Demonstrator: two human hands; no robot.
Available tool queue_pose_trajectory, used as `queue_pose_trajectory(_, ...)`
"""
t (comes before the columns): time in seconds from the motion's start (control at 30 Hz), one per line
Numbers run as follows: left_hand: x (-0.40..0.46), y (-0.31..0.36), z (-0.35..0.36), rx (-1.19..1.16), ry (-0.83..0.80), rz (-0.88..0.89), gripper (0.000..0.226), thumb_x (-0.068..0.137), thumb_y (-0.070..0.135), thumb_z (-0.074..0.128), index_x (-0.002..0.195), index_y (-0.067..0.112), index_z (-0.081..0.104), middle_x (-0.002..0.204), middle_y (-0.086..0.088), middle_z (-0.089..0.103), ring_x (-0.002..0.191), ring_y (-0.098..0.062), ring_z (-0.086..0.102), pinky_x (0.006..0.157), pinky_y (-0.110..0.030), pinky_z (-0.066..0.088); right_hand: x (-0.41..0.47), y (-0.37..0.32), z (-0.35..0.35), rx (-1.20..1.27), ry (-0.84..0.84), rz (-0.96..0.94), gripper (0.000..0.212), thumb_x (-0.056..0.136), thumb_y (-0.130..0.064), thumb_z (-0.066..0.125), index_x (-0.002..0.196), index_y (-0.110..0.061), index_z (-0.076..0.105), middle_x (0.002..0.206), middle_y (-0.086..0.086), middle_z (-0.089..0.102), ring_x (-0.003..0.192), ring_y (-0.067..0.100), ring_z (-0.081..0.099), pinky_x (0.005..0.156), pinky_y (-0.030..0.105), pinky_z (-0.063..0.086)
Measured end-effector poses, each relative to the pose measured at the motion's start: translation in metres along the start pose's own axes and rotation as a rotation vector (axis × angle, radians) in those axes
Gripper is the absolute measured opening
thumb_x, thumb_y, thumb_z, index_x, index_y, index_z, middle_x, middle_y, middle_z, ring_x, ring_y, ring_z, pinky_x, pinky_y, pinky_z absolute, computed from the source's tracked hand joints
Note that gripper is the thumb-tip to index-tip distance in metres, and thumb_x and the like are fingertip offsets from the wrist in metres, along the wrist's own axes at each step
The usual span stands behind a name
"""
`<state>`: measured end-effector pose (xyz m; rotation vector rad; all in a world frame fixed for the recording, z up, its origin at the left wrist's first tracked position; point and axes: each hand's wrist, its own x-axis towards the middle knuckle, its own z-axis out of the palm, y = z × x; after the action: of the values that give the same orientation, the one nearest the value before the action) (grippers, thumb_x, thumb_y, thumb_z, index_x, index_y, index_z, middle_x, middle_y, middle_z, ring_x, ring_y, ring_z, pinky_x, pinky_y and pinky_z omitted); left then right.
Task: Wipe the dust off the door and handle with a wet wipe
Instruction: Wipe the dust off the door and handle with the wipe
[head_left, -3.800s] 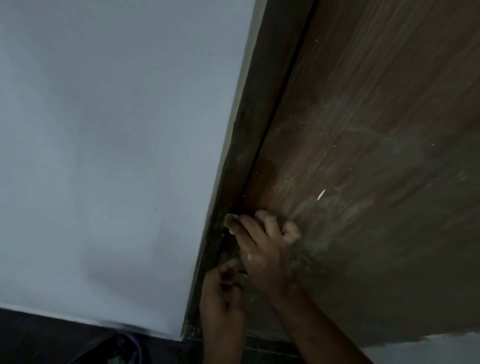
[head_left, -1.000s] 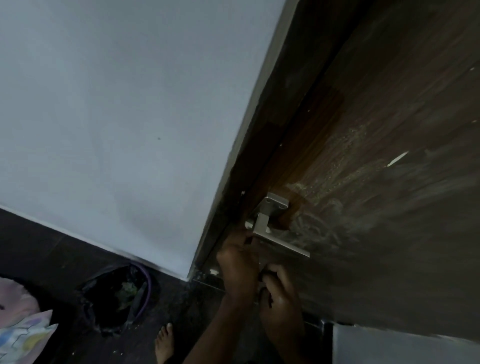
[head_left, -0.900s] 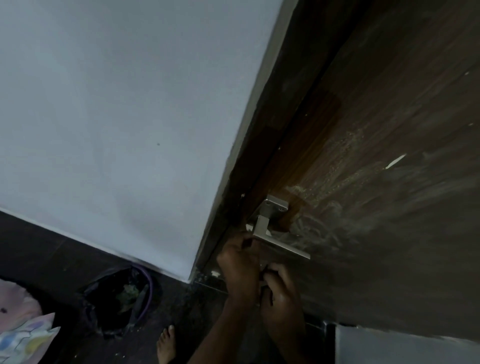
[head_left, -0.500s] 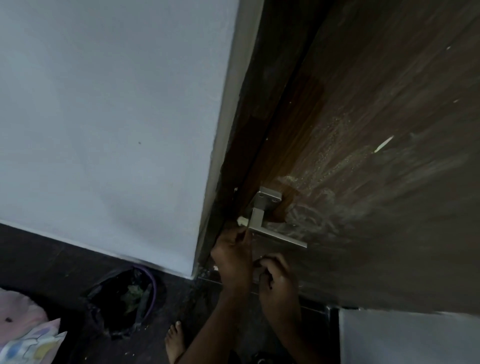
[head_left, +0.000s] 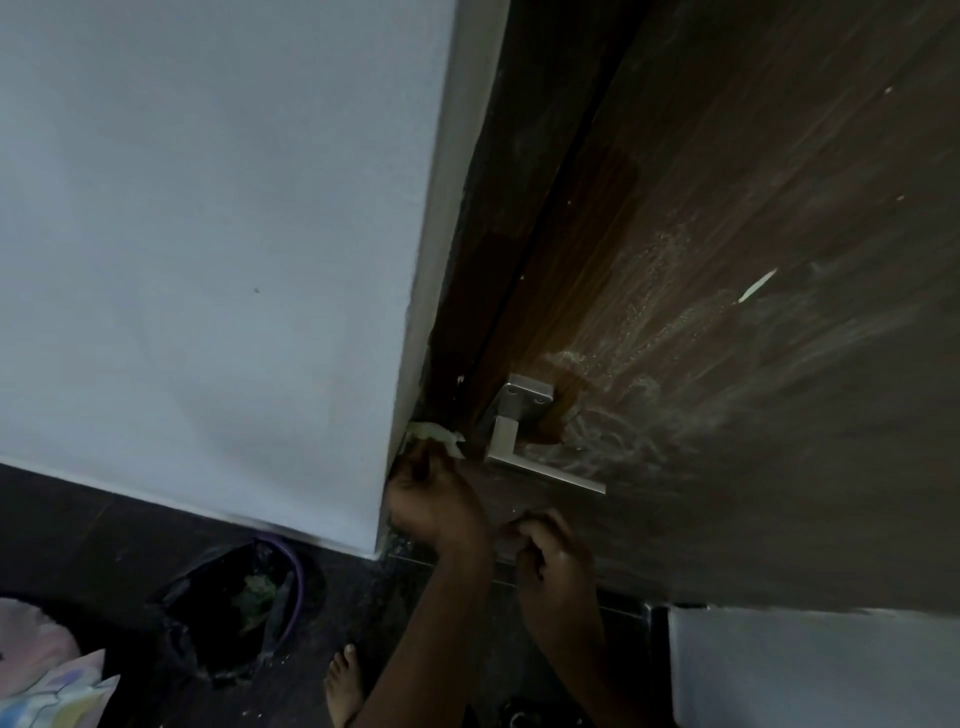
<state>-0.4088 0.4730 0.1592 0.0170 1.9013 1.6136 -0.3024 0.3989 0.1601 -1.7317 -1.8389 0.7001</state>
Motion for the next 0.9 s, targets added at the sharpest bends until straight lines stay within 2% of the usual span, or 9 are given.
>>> queue_pose_trajectory(0.1, 0.007, -0.006, -0.008, 0.065, -0.073, -0.057, 0.026, 0.091, -0.003, 0.067, 0.117, -0.009, 0.07, 0.117, -0.02, 0.071, 0.094, -0.017, 0.06, 0.056, 0.006, 0.039, 0.007, -0.002, 0.007, 0.052, -0.003, 0.159, 0.029, 0.086, 0.002, 0.059, 0.1, -0.019, 0.072, 0.104, -0.005, 0.069, 0.099, 0.009, 0.064, 0.087, 0.026, 0.053)
queue_pose_trajectory(0.2, 0.003, -0.005, -0.016, 0.111, -0.174, -0.012, 0.02, 0.088, -0.002, 0.069, 0.107, -0.002, 0.076, 0.096, -0.005, 0.074, 0.081, -0.015, 0.065, 0.057, 0.003, 0.043, 0.027, -0.014, 0.011, 0.29, -0.047, 0.506, 0.013, 0.096, -0.018, 0.061, 0.101, -0.021, 0.073, 0.103, 0.003, 0.073, 0.097, 0.016, 0.067, 0.088, 0.035, 0.055)
queue_pose_trajectory(0.3, -0.008, -0.007, -0.022, 0.187, -0.303, 0.048, 0.014, 0.088, 0.006, 0.073, 0.098, 0.013, 0.08, 0.081, 0.011, 0.074, 0.081, -0.015, 0.074, 0.063, -0.013, 0.053, 0.046, -0.027, 0.01, 0.628, -0.158, 0.689, 0.023, 0.096, -0.036, 0.06, 0.101, -0.018, 0.073, 0.096, 0.005, 0.077, 0.085, 0.017, 0.071, 0.071, 0.03, 0.055)
queue_pose_trajectory(0.43, -0.013, -0.009, -0.024, 0.218, -0.385, 0.09, 0.016, 0.091, 0.006, 0.069, 0.102, 0.011, 0.08, 0.093, 0.0, 0.078, 0.088, -0.017, 0.074, 0.08, -0.039, 0.062, 0.059, -0.035, 0.01, 0.862, -0.182, 0.806, 0.028, 0.092, -0.034, 0.066, 0.112, -0.015, 0.072, 0.104, 0.007, 0.076, 0.086, 0.015, 0.07, 0.06, 0.026, 0.053)
queue_pose_trajectory(0.57, -0.012, -0.006, -0.027, 0.274, -0.411, 0.215, 0.018, 0.09, 0.001, 0.068, 0.103, 0.008, 0.079, 0.094, 0.01, 0.066, 0.095, -0.017, 0.067, 0.086, -0.028, 0.053, 0.064, -0.035, 0.014, 0.936, -0.097, 0.915, 0.032, 0.088, -0.029, 0.071, 0.112, -0.008, 0.071, 0.097, 0.008, 0.073, 0.082, 0.017, 0.066, 0.054, 0.025, 0.051)
queue_pose_trajectory(0.63, -0.013, -0.006, -0.03, 0.317, -0.448, 0.246, 0.018, 0.091, 0.003, 0.069, 0.105, 0.007, 0.079, 0.099, 0.005, 0.065, 0.097, -0.017, 0.066, 0.089, -0.025, 0.051, 0.067, -0.037, 0.017, 0.995, -0.029, 0.967, 0.029, 0.09, -0.025, 0.069, 0.111, -0.006, 0.07, 0.091, 0.007, 0.072, 0.076, 0.017, 0.067, 0.051, 0.024, 0.051)
queue_pose_trajectory(0.77, -0.013, -0.005, -0.04, 0.349, -0.462, 0.28, 0.019, 0.095, 0.013, 0.065, 0.108, 0.016, 0.078, 0.103, 0.003, 0.072, 0.093, -0.011, 0.066, 0.077, -0.003, 0.045, 0.067, -0.041, 0.025, 1.103, 0.06, 1.058, 0.009, 0.091, -0.018, 0.067, 0.09, -0.01, 0.071, 0.072, 0.003, 0.074, 0.072, 0.017, 0.068, 0.057, 0.028, 0.054)
queue_pose_trajectory(0.83, -0.01, -0.002, -0.044, 0.329, -0.434, 0.256, 0.018, 0.097, 0.023, 0.063, 0.108, 0.024, 0.077, 0.098, 0.008, 0.074, 0.092, -0.01, 0.068, 0.08, -0.015, 0.051, 0.064, -0.037, 0.022, 1.206, 0.141, 1.074, 0.014, 0.094, -0.013, 0.062, 0.08, -0.011, 0.066, 0.049, -0.005, 0.068, 0.048, 0.007, 0.065, 0.041, 0.019, 0.049)
queue_pose_trajectory(0.9, -0.008, 0.001, -0.046, 0.324, -0.396, 0.248, 0.018, 0.097, 0.028, 0.063, 0.107, 0.028, 0.077, 0.095, 0.012, 0.074, 0.093, -0.011, 0.068, 0.083, -0.025, 0.051, 0.063, -0.032, 0.019, 1.307, 0.221, 1.059, 0.02, 0.096, -0.008, 0.058, 0.078, -0.009, 0.064, 0.046, -0.004, 0.067, 0.039, 0.005, 0.063, 0.035, 0.015, 0.047)
